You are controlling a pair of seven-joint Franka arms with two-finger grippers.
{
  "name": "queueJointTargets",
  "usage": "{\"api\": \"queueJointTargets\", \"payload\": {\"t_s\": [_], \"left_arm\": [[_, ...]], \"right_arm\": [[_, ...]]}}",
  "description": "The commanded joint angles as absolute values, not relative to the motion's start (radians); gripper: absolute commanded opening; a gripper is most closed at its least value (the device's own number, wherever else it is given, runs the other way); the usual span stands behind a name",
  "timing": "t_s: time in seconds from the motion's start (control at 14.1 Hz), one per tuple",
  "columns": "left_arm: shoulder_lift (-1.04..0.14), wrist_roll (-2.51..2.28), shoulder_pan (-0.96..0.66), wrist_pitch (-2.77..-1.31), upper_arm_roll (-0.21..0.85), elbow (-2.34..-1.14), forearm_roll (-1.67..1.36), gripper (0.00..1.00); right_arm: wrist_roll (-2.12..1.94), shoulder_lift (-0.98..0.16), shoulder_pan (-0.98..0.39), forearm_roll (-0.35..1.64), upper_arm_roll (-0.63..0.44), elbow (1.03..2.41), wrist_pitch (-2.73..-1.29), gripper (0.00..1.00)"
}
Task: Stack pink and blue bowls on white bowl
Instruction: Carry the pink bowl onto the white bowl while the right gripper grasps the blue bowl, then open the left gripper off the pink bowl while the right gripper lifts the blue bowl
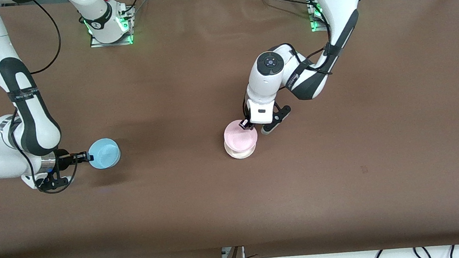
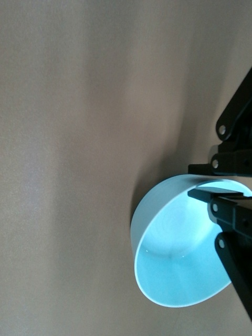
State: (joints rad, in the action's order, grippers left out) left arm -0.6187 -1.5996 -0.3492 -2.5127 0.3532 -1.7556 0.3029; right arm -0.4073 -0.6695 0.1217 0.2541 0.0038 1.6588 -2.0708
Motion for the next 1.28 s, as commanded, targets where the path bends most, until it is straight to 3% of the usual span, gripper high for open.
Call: {"api": "queueJointTargets", "payload": {"t_s": [0.0, 0.5, 0.64, 0.71, 0.78, 0.92, 1.21], "left_arm": [[-0.667, -1.657, -0.463, -2.496, 0.255, -1.684, 0.333, 0.0], [-0.701, -1.671, -0.477, -2.499, 0.238, -1.641, 0.331, 0.0], [-0.701, -1.671, -0.477, -2.499, 0.236, -1.641, 0.331, 0.13], [-0.701, -1.667, -0.477, -2.499, 0.236, -1.641, 0.333, 0.34], [-0.7, -1.666, -0.477, -2.499, 0.236, -1.641, 0.333, 0.47], [-0.696, -1.661, -0.474, -2.499, 0.236, -1.638, 0.333, 0.62], [-0.681, -1.657, -0.459, -2.456, 0.23, -1.588, 0.334, 0.64]], "right_arm": [[-0.428, -0.658, 0.124, 0.275, 0.015, 1.674, -2.068, 0.02], [-0.413, -0.637, 0.123, 0.275, 0.031, 1.646, -2.033, 0.0], [-0.411, -0.621, 0.123, 0.275, 0.046, 1.646, -2.033, 0.0], [-0.416, -0.618, 0.123, 0.275, 0.049, 1.646, -2.033, 0.0], [-0.417, -0.617, 0.123, 0.275, 0.058, 1.646, -2.033, 0.0], [-0.417, -0.609, 0.123, 0.275, 0.081, 1.646, -2.022, 0.0], [-0.219, -0.58, 0.123, 0.275, 0.176, 1.638, -1.982, 0.0]]}}
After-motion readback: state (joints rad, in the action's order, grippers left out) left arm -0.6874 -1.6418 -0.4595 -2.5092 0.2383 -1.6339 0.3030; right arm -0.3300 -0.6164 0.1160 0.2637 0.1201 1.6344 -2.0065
